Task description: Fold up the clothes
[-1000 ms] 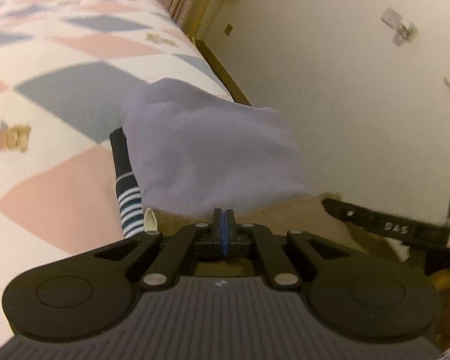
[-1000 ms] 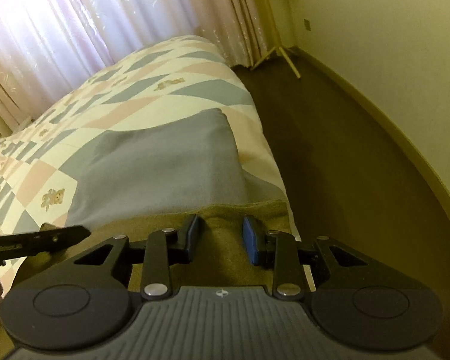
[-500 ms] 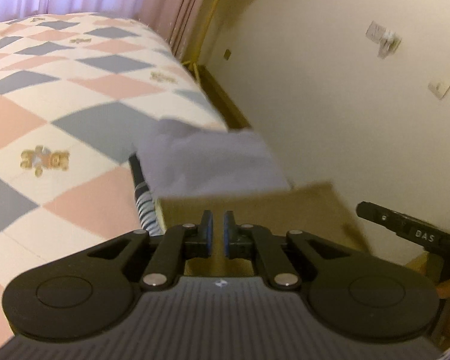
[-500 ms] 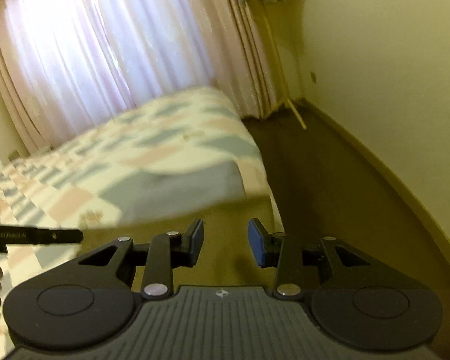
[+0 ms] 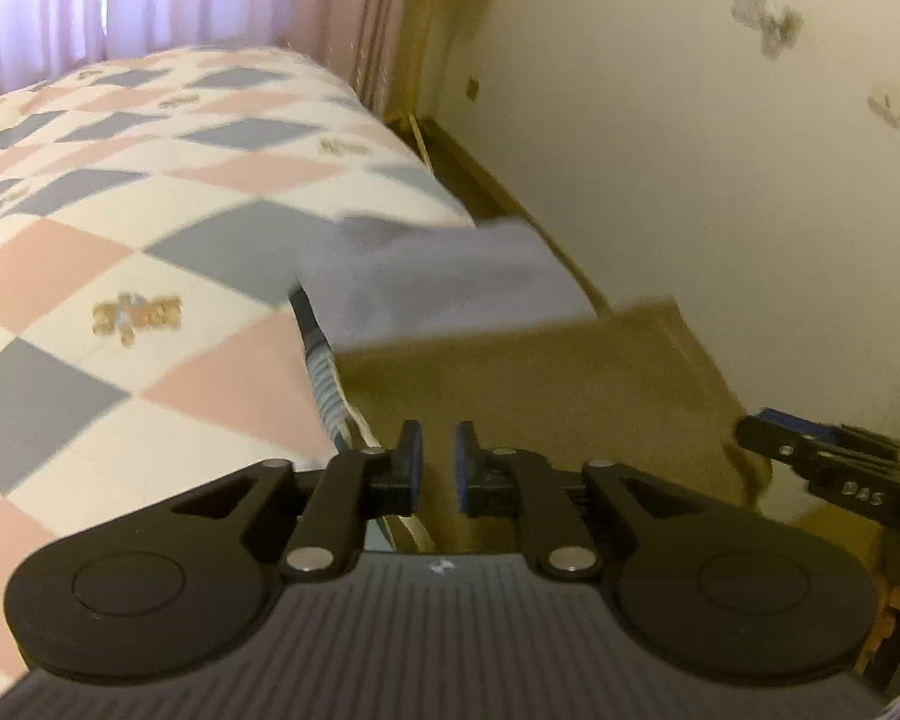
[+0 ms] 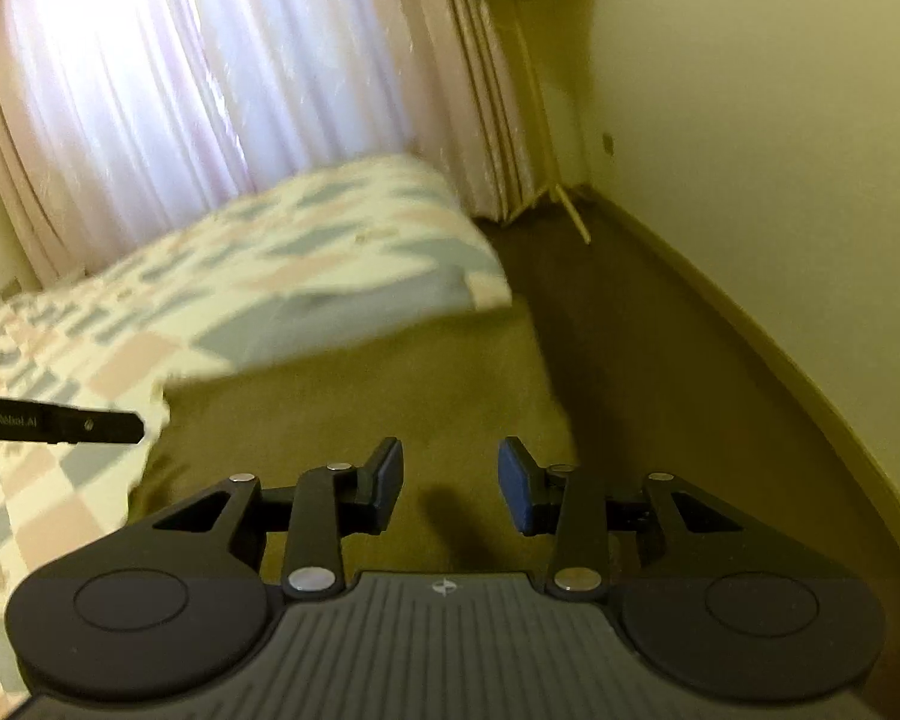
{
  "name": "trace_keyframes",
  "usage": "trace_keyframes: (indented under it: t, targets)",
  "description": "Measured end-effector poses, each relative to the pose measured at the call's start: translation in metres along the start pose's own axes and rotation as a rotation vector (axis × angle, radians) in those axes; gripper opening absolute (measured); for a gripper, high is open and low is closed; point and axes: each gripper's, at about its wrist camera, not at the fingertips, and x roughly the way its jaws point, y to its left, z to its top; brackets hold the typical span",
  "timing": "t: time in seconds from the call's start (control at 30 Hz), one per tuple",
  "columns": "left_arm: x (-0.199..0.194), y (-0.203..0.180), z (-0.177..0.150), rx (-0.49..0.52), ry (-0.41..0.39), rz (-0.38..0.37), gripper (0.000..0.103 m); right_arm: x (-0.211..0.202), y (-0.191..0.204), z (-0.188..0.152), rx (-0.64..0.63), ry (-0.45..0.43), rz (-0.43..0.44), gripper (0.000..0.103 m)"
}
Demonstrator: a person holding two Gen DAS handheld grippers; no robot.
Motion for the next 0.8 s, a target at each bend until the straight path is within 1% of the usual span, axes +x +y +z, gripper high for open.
trace_keyframes:
  t: [0.03, 0.07, 0.1, 0.17, 0.2, 0.23, 0.27, 0.3, 0.33, 0.37, 0.4, 0.43, 0.5, 0.57, 0.6, 0.63, 0.7, 0.77, 0.8]
  targets:
    - [0.009, -0.004, -0.005, -0.002, 0.036, 0.015, 0.016, 0.005, 0.003, -0.004, -0.006, 0.020, -0.006, 0.041]
    - [0.018, -0.008, -0.010, -0.004, 0.071, 0.033, 0.016, 0.010, 0.006, -0.006, -0.016, 0.032, -0.016, 0.045]
    - [0.027, -0.009, -0.012, -0.007, 0.101, 0.056, 0.016, 0.014, 0.009, -0.004, -0.028, 0.040, -0.022, 0.045]
    - [0.027, -0.011, -0.007, -0.018, 0.123, 0.102, 0.016, 0.012, 0.014, 0.006, -0.030, 0.047, -0.019, 0.045]
    - [0.020, -0.011, -0.002, -0.025, 0.121, 0.115, 0.019, 0.004, 0.017, 0.013, -0.026, 0.038, -0.012, 0.044]
    - [0.011, -0.011, 0.003, -0.033, 0.116, 0.131, 0.027, -0.005, 0.020, 0.019, -0.022, 0.030, -0.008, 0.045]
    - [0.002, -0.010, 0.009, -0.038, 0.119, 0.152, 0.032, -0.013, 0.022, 0.024, -0.012, 0.034, -0.006, 0.050]
    - [-0.006, -0.011, 0.013, -0.043, 0.126, 0.175, 0.040, -0.020, 0.024, 0.028, 0.011, 0.062, -0.007, 0.059]
    - [-0.013, -0.011, 0.016, -0.045, 0.147, 0.202, 0.047, -0.027, 0.025, 0.031, 0.033, 0.089, -0.008, 0.063]
    - [-0.019, -0.012, 0.017, -0.047, 0.173, 0.232, 0.050, -0.033, 0.027, 0.034, 0.056, 0.122, -0.009, 0.072]
    - [-0.025, -0.013, 0.018, -0.050, 0.198, 0.263, 0.055, -0.036, 0.029, 0.034, 0.080, 0.165, -0.007, 0.080]
    - [-0.031, -0.015, 0.019, -0.053, 0.223, 0.290, 0.062, -0.041, 0.032, 0.034, 0.102, 0.204, -0.005, 0.081]
    - [-0.046, -0.022, 0.018, -0.057, 0.258, 0.323, 0.068, -0.050, 0.040, 0.034, 0.118, 0.248, -0.005, 0.084]
    - [-0.064, -0.030, 0.019, -0.050, 0.260, 0.339, 0.071, -0.059, 0.048, 0.040, 0.126, 0.276, -0.006, 0.088]
    - [-0.073, -0.035, 0.021, -0.040, 0.246, 0.344, 0.078, -0.065, 0.052, 0.045, 0.129, 0.281, -0.007, 0.090]
    - [-0.085, -0.042, 0.024, -0.026, 0.220, 0.349, 0.090, -0.072, 0.056, 0.051, 0.128, 0.271, -0.008, 0.091]
    - [-0.109, -0.051, 0.031, -0.009, 0.149, 0.346, 0.102, -0.090, 0.064, 0.065, 0.116, 0.228, -0.015, 0.097]
    - [-0.129, -0.056, 0.038, -0.004, 0.103, 0.326, 0.102, -0.106, 0.072, 0.077, 0.096, 0.174, -0.031, 0.101]
    - [-0.135, -0.058, 0.042, -0.007, 0.091, 0.316, 0.102, -0.113, 0.076, 0.082, 0.086, 0.151, -0.049, 0.101]
